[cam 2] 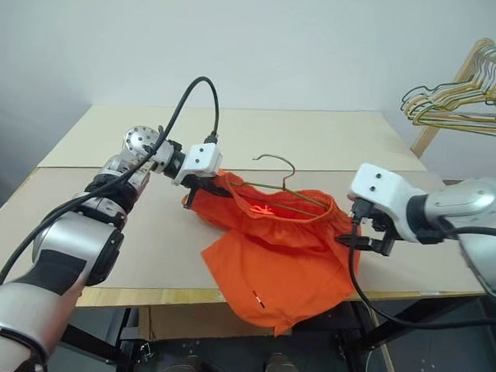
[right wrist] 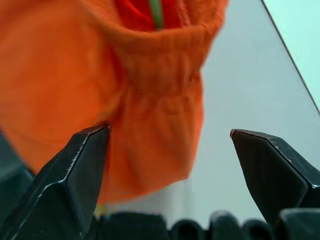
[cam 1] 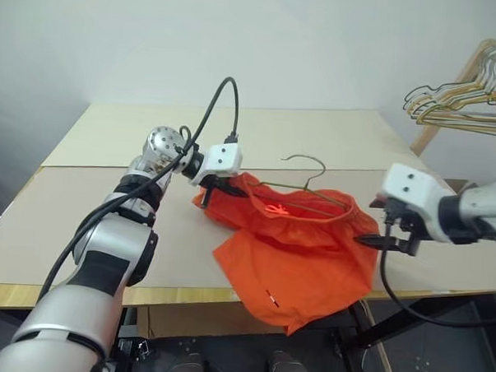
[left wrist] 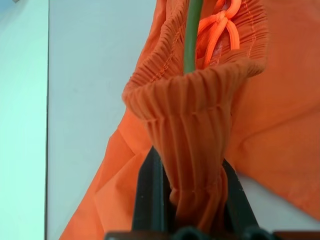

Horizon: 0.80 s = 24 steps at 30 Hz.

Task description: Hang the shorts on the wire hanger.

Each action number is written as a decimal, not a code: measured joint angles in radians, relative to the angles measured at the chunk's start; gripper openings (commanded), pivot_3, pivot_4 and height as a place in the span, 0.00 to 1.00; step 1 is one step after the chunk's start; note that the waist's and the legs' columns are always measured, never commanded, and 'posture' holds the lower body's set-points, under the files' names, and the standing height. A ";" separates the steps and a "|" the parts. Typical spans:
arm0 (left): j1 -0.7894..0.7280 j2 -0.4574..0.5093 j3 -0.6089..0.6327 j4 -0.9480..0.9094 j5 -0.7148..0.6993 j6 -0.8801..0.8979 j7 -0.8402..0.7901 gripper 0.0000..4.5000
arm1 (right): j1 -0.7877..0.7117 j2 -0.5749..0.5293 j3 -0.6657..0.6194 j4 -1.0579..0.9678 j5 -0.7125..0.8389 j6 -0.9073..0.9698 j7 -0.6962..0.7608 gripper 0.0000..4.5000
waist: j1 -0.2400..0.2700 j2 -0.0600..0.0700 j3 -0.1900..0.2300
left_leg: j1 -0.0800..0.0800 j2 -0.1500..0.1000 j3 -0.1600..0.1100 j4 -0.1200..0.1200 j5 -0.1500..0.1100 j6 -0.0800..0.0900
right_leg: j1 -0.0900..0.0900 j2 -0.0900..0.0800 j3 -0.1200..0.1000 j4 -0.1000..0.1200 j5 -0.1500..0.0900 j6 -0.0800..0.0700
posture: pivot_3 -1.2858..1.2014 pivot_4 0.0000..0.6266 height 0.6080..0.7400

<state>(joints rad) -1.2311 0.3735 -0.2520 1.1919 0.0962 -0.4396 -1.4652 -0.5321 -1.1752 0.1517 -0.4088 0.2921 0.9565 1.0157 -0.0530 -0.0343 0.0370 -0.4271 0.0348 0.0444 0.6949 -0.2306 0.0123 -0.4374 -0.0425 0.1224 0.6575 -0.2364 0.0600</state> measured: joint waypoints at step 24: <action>-0.013 0.002 0.081 -0.001 -0.059 -0.004 -0.112 0.60 | 0.013 0.026 -0.025 0.019 0.057 0.015 0.105 0.00 | 0.012 0.000 0.000 | -0.002 0.000 -0.001 0.001 0.000 0.000 | 0.000 0.000 -0.001 -0.001 0.000 0.000 | 0.50 0.00 1.00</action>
<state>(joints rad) -1.2436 0.3759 -0.1706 1.1911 0.0368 -0.4436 -1.5768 -0.5188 -1.1492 0.1269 -0.3903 0.3489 0.9716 1.1210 -0.0409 -0.0342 0.0373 -0.4292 0.0346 0.0432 0.6957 -0.2306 0.0124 -0.4372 -0.0427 0.1214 0.6570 -0.2365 0.0603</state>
